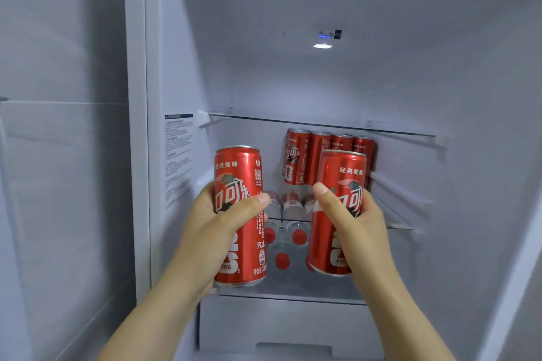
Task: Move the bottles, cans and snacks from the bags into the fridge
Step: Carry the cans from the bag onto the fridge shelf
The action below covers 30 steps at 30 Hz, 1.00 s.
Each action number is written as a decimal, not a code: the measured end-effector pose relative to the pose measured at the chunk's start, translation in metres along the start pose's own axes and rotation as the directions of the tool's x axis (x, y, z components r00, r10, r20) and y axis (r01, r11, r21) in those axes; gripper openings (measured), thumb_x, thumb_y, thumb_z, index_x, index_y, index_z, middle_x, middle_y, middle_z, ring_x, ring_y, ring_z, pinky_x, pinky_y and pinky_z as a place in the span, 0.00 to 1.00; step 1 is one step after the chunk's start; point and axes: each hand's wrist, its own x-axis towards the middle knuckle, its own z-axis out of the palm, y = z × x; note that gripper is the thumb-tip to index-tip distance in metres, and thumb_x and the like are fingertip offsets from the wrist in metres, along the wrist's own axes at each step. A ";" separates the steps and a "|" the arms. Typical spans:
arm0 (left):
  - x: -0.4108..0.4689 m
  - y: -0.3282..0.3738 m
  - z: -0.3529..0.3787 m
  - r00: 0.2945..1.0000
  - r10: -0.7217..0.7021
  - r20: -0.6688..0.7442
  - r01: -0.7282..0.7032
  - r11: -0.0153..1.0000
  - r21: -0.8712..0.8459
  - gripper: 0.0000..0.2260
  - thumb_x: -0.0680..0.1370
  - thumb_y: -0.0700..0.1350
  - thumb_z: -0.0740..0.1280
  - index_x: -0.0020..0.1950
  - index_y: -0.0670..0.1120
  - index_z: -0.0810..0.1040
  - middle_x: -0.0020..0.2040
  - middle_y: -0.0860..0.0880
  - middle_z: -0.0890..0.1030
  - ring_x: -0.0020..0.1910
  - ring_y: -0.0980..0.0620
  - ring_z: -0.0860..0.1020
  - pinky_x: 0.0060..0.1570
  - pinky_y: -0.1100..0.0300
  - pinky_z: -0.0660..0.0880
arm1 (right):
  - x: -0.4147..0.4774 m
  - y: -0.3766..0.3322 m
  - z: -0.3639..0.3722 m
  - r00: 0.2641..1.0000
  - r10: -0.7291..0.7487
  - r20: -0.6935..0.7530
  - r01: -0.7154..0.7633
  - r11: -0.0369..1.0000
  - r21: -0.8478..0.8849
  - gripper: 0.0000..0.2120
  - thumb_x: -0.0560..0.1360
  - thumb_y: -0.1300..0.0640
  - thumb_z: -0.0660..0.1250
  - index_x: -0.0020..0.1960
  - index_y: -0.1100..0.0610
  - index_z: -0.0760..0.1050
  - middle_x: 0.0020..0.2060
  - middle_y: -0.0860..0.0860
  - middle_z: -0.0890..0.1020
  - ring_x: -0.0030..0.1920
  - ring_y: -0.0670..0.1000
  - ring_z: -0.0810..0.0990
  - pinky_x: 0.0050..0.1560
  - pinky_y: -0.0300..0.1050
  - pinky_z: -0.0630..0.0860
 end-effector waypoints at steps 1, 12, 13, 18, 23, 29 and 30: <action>0.007 -0.002 0.001 1.000 0.001 -0.018 -0.001 1.000 0.014 0.27 0.60 0.55 0.74 0.58 0.54 0.75 0.46 0.49 0.85 0.40 0.48 0.85 0.40 0.52 0.81 | 0.009 0.003 0.003 1.000 -0.008 -0.001 0.008 1.000 0.007 0.29 0.62 0.37 0.71 0.60 0.46 0.74 0.50 0.45 0.83 0.49 0.46 0.82 0.50 0.46 0.79; 0.057 -0.016 0.011 0.996 0.035 -0.084 -0.028 0.996 0.082 0.25 0.60 0.55 0.74 0.56 0.55 0.76 0.45 0.50 0.85 0.41 0.50 0.85 0.40 0.54 0.81 | 0.080 0.035 0.021 0.988 -0.149 0.040 0.149 0.989 0.009 0.18 0.68 0.44 0.74 0.54 0.41 0.72 0.46 0.40 0.80 0.43 0.33 0.79 0.39 0.29 0.72; 0.059 -0.017 0.011 0.996 0.037 -0.087 -0.030 0.996 0.085 0.25 0.60 0.55 0.74 0.56 0.55 0.76 0.45 0.50 0.85 0.41 0.50 0.85 0.40 0.53 0.81 | 0.084 0.038 0.023 0.987 -0.157 0.039 0.157 0.988 0.005 0.18 0.68 0.44 0.74 0.53 0.41 0.71 0.46 0.40 0.80 0.44 0.33 0.79 0.40 0.30 0.72; 0.068 -0.020 0.010 0.995 0.052 -0.086 -0.043 0.993 0.108 0.25 0.60 0.56 0.74 0.56 0.55 0.76 0.46 0.50 0.85 0.42 0.50 0.85 0.44 0.51 0.81 | 0.100 0.052 0.033 0.983 -0.184 0.024 0.184 0.983 0.000 0.17 0.68 0.44 0.74 0.51 0.40 0.70 0.45 0.39 0.80 0.44 0.32 0.79 0.40 0.30 0.73; 0.079 -0.025 0.011 0.991 0.074 -0.110 -0.058 0.989 0.137 0.26 0.60 0.59 0.73 0.56 0.54 0.75 0.45 0.51 0.85 0.41 0.51 0.85 0.43 0.53 0.81 | 0.110 0.065 0.037 0.982 -0.179 0.054 0.179 0.984 0.004 0.17 0.68 0.45 0.74 0.53 0.41 0.70 0.46 0.41 0.79 0.44 0.31 0.78 0.35 0.25 0.73; 0.095 -0.031 0.019 0.981 0.129 -0.144 -0.101 0.977 0.188 0.23 0.61 0.62 0.70 0.54 0.59 0.73 0.47 0.55 0.83 0.43 0.55 0.84 0.44 0.56 0.80 | 0.116 0.078 0.036 0.983 -0.180 0.041 0.179 0.983 0.026 0.17 0.69 0.48 0.74 0.53 0.41 0.70 0.45 0.39 0.79 0.44 0.30 0.78 0.36 0.22 0.72; 0.098 -0.031 0.022 0.980 0.133 -0.146 -0.106 0.977 0.183 0.23 0.61 0.62 0.70 0.54 0.59 0.72 0.47 0.56 0.82 0.42 0.56 0.84 0.42 0.58 0.80 | 0.117 0.081 0.036 0.983 -0.181 0.043 0.180 0.983 0.023 0.19 0.69 0.48 0.74 0.56 0.41 0.70 0.47 0.39 0.79 0.45 0.30 0.78 0.36 0.23 0.73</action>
